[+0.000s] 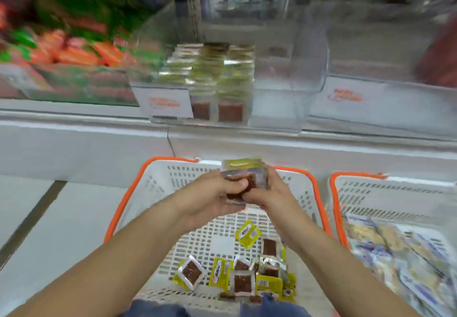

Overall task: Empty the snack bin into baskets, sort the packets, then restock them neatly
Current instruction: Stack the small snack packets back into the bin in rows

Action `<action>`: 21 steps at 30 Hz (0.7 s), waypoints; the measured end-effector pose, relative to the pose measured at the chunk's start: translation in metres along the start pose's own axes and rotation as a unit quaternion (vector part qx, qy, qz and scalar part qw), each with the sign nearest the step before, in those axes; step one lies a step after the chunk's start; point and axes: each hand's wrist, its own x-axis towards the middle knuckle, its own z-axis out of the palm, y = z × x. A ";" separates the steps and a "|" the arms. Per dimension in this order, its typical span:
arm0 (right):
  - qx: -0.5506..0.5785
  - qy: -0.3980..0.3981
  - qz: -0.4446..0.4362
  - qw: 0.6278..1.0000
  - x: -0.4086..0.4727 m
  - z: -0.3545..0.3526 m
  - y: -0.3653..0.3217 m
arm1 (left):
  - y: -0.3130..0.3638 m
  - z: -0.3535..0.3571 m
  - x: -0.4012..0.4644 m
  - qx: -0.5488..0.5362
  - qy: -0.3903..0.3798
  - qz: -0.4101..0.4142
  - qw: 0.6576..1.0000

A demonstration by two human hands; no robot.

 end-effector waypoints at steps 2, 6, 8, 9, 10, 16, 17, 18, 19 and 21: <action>0.000 -0.003 -0.041 0.999 -0.011 0.003 -0.029 | 0.020 0.017 -0.014 -0.020 0.004 0.028 0.999; -0.058 -0.029 -0.088 0.994 -0.033 -0.003 -0.086 | 0.053 0.044 -0.037 0.019 0.025 0.099 0.995; -0.110 -0.034 -0.113 0.987 -0.042 -0.009 -0.109 | 0.064 0.053 -0.043 0.053 0.047 0.131 0.989; -0.147 -0.024 -0.126 0.981 -0.044 -0.012 -0.118 | 0.069 0.055 -0.044 0.065 0.057 0.139 0.987; -0.202 -0.008 -0.137 0.970 -0.045 -0.016 -0.126 | 0.074 0.058 -0.044 0.075 0.064 0.145 0.985; -0.573 0.059 -0.242 0.781 -0.021 -0.034 -0.165 | 0.097 0.067 -0.026 0.166 0.092 0.176 0.966; -0.592 0.045 -0.236 0.770 -0.015 -0.035 -0.172 | 0.103 0.066 -0.021 0.179 0.094 0.177 0.963; -0.610 0.030 -0.223 0.760 -0.008 -0.035 -0.180 | 0.108 0.064 -0.015 0.182 0.091 0.181 0.962; -0.628 0.018 -0.203 0.751 -0.001 -0.035 -0.187 | 0.113 0.062 -0.009 0.183 0.087 0.186 0.961; -0.646 0.004 -0.167 0.745 0.018 -0.033 -0.201 | 0.124 0.056 0.002 0.174 0.067 0.207 0.960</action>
